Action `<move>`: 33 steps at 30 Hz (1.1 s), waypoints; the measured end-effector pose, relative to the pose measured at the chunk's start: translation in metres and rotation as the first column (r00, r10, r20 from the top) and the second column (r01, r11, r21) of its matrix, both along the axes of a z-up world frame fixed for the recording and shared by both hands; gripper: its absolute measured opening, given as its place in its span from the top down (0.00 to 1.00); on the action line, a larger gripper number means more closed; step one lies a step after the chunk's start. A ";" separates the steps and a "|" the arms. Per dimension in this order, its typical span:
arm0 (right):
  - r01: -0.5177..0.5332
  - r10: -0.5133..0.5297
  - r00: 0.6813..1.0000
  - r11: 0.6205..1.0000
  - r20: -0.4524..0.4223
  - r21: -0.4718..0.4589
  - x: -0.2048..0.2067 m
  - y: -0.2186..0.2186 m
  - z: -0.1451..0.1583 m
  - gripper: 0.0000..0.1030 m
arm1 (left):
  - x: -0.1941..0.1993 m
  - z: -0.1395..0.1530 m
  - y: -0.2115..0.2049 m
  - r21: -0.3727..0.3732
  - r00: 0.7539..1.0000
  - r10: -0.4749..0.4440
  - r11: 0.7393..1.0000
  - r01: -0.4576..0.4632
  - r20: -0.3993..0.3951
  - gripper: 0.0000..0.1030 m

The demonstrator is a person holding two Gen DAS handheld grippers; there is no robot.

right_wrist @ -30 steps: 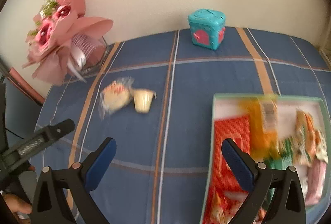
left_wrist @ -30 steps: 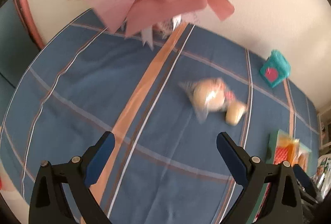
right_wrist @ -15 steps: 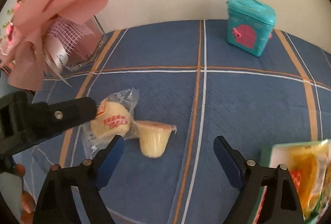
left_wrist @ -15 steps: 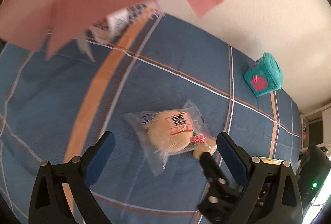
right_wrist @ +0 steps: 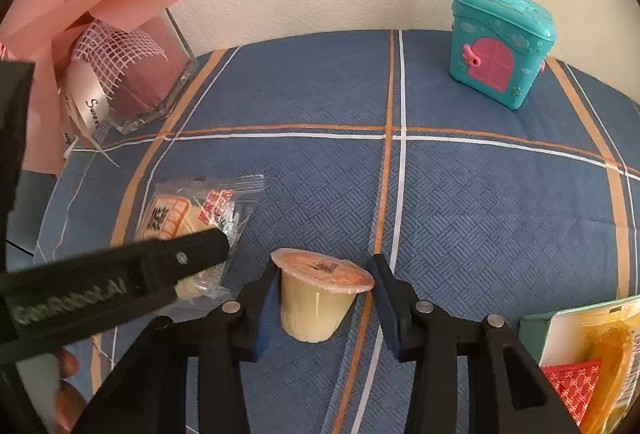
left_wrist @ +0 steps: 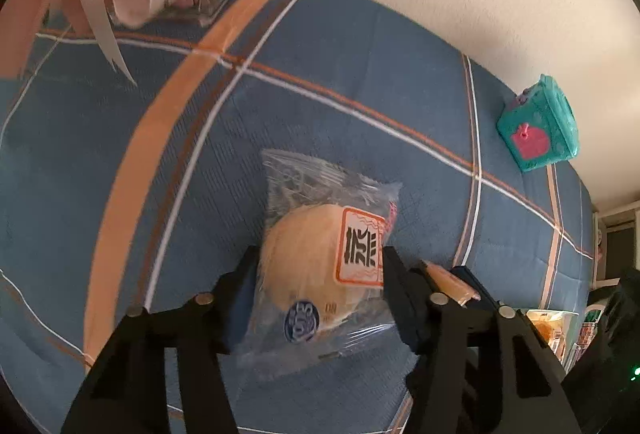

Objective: Organize snacks
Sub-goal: 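Grasp the clear bun pack with the left tool while the right tool grasps the jelly cup, then carry the bun pack and jelly cup over the tray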

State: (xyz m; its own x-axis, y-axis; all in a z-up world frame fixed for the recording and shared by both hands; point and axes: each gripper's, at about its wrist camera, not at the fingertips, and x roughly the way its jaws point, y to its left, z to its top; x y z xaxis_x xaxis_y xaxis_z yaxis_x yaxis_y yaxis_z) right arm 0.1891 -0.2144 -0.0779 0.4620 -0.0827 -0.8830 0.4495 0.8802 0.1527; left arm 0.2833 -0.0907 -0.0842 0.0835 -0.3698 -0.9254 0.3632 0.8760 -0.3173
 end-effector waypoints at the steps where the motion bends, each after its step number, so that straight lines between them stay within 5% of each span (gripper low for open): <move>1: -0.002 0.002 1.000 1.000 0.000 0.001 -0.001 0.000 0.000 0.56 | -0.001 0.000 0.000 -0.003 1.000 0.001 1.000 -0.001 0.006 0.46; 10: 0.000 0.001 1.000 0.999 -0.012 0.033 -0.028 0.008 0.009 0.57 | -0.029 0.008 0.017 0.005 0.998 0.050 0.999 -0.050 0.030 0.52; 19: -0.011 0.011 1.000 1.000 -0.027 0.006 -0.085 0.034 0.033 0.57 | -0.079 0.031 0.045 -0.089 0.992 0.126 0.988 -0.123 0.028 0.52; 33: 0.011 -0.012 0.999 0.999 -0.032 -0.032 -0.178 0.062 0.064 0.57 | -0.164 0.070 0.085 -0.087 0.972 0.178 0.982 -0.166 0.156 0.52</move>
State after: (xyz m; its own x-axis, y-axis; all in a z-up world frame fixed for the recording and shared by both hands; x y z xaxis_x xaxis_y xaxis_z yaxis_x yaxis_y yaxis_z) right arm 0.0111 -0.1520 -0.0139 0.4321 -0.1163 -0.8943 0.4635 0.8793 0.1096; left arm 0.1191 -0.0061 -0.0140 0.2986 -0.4029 -0.8652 0.2607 0.9065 -0.3322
